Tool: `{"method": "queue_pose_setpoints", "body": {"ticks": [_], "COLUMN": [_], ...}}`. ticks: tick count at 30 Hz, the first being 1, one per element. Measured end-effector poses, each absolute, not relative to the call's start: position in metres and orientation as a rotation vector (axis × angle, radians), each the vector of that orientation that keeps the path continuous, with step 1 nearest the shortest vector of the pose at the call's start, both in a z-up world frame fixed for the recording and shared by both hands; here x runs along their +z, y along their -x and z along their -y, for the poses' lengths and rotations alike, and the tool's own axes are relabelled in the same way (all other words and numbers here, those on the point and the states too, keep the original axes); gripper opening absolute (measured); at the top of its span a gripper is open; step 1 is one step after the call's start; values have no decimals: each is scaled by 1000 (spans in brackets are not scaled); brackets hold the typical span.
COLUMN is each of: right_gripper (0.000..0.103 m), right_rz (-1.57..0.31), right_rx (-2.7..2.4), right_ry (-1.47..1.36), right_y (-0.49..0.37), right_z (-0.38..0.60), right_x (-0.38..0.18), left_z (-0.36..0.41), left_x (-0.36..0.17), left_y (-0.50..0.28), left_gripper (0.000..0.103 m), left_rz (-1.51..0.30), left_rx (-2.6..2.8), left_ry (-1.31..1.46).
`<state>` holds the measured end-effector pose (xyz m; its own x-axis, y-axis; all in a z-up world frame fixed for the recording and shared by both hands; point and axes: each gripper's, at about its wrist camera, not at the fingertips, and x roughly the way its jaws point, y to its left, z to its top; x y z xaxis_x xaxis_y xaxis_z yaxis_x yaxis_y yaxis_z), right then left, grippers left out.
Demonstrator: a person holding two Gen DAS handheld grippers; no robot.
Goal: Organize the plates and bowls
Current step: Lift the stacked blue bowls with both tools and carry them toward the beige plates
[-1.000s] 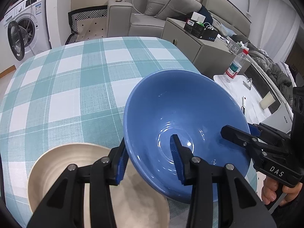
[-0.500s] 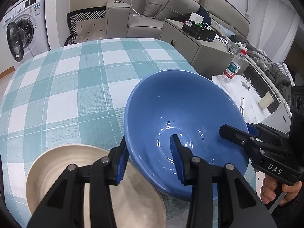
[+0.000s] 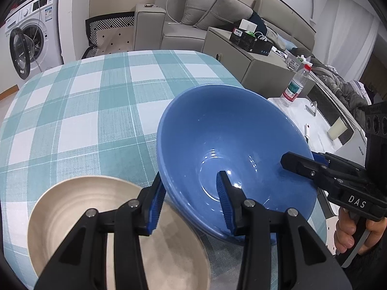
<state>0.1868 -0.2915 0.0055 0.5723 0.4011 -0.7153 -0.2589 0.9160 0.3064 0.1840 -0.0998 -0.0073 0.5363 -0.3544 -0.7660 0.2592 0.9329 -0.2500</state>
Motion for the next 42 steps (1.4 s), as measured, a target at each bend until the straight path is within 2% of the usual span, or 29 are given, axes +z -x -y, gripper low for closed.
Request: {"method": "queue_pose_setpoints", "body": {"ticks": [11, 42], "right_gripper": [32, 32], "right_rz": [-870, -753], "right_rx": [358, 379], "right_ry": [-157, -196], "right_y": [-185, -163], "right_z": [292, 268], "right_x": [9, 48], "left_z": [105, 78], "left_x": [-6, 38], "left_y": [-181, -158], "left_gripper": [37, 37], "left_rz": [-945, -786], "left_rx": [-362, -286], "left_ry": [86, 98]}}
